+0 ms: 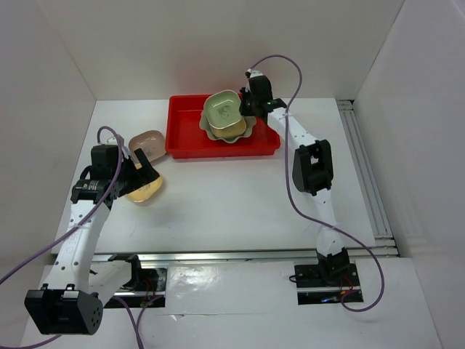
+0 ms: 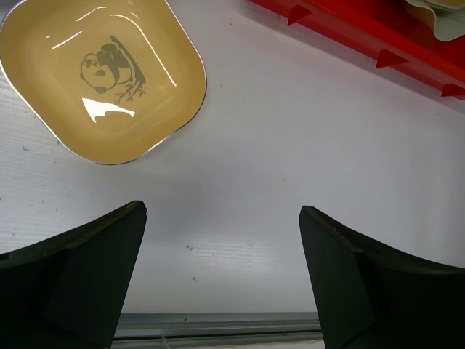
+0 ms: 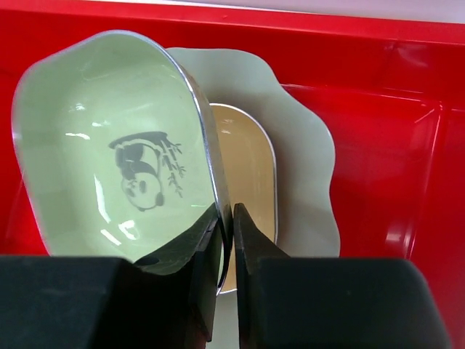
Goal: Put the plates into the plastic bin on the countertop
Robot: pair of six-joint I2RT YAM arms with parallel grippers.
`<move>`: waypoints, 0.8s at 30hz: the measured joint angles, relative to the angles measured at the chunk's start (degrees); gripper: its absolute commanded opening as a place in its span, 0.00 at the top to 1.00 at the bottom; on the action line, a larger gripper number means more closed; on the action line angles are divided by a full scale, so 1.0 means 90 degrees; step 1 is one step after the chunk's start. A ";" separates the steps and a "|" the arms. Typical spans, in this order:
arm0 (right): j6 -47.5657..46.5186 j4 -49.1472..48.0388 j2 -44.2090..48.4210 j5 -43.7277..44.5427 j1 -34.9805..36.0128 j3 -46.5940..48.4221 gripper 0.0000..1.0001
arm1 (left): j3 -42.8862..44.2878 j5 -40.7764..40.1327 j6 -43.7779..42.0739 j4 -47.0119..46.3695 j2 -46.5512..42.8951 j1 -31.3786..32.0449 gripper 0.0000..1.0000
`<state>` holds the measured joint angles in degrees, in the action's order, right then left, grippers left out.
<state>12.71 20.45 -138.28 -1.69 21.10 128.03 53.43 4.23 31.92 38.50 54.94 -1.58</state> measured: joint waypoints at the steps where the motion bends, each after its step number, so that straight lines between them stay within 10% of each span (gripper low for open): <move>1: -0.0010 0.0007 -0.0039 0.0000 -0.0010 0.0034 0.74 | 0.0000 0.0000 0.0000 0.0000 0.0000 0.0000 0.00; 2: -0.0012 0.0012 -0.0063 -0.0002 -0.0019 0.0046 0.45 | 0.0000 0.0000 0.0000 0.0000 0.0000 0.0000 0.00; 8: -0.0017 -0.0027 -0.0097 -0.0068 -0.0063 0.0061 0.01 | 0.0000 0.0000 -0.0005 0.0000 0.0000 0.0000 0.00; 18: -0.0051 -0.0073 0.0733 -0.0017 0.0075 -0.0457 0.00 | 0.0000 -0.0221 0.0005 -0.0002 0.0070 0.0000 0.00; 24: -0.0151 -0.0566 0.3623 0.0022 0.0240 -0.2895 0.00 | 0.0017 0.0083 -0.0061 -0.0100 0.1205 -0.0002 0.07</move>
<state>11.35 15.35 -105.67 -1.50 23.27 101.97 53.58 4.97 31.38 37.60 65.78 -1.61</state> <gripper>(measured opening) 0.999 0.954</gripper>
